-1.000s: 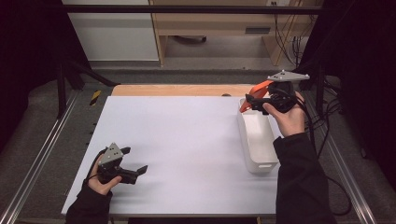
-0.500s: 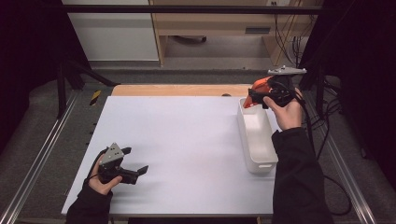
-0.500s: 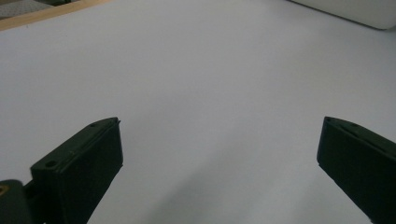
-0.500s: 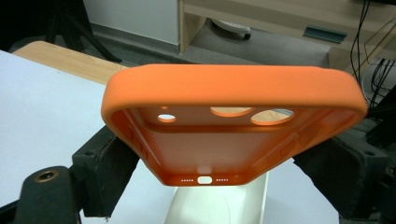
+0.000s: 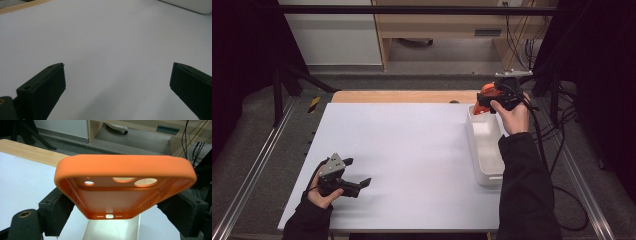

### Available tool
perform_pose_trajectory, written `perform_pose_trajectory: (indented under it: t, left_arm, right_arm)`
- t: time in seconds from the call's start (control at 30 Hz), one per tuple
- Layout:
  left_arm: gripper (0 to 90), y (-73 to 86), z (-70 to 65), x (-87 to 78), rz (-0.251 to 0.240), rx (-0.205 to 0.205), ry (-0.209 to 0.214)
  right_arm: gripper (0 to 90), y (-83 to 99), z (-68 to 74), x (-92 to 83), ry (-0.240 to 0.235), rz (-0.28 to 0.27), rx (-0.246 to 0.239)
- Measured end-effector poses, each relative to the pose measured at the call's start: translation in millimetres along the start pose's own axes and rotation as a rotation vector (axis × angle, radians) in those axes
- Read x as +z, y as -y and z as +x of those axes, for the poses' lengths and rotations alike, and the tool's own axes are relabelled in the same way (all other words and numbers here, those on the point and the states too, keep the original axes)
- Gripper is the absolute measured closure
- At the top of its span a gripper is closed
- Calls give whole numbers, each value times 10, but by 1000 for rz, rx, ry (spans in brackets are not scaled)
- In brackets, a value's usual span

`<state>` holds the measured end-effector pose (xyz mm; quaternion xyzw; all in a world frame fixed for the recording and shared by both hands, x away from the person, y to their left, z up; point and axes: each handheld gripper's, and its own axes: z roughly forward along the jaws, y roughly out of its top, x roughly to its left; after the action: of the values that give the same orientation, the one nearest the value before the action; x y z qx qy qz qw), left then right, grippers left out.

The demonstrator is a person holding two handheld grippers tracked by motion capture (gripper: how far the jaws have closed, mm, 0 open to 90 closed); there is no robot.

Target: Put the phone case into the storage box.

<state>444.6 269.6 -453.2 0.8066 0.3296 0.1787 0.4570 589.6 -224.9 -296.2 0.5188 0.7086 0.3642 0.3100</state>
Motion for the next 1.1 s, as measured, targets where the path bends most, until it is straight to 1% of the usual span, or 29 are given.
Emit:
perform_pose_trajectory:
  t: [0.1, 0.23, 0.33, 0.4, 0.57, 0.7, 0.8, 0.9, 1.1]
  left_arm:
    - [0, 2, 2, 6, 1, 1, 2]
    - [0, 3, 4, 9, 6, 5, 3]
    - [0, 4, 4, 10, 6, 6, 4]
    - [0, 4, 3, 12, 7, 7, 6]
    - [0, 5, -1, 19, 13, 10, 9]
    - [0, 6, -1, 20, 14, 11, 10]
    - [0, 6, -5, 23, 12, 9, 10]
    - [0, 6, -5, 23, 12, 10, 12]
    - [0, 8, -7, 29, 13, 10, 13]
  right_arm:
    - [156, 2, -5, 32, 6, 4, 15]
    - [156, 3, 2, 83, 16, 9, 23]
    - [156, 3, -5, 123, 36, 18, 30]
    - [156, 4, -13, 151, 38, 20, 44]
    - [155, 8, -9, 226, 44, 31, 50]
    - [155, 19, -1, 294, 59, 45, 47]
    - [155, 34, -10, 342, 61, 54, 55]
    - [155, 56, -29, 391, 77, 68, 63]
    - [155, 94, -46, 480, 80, 79, 78]
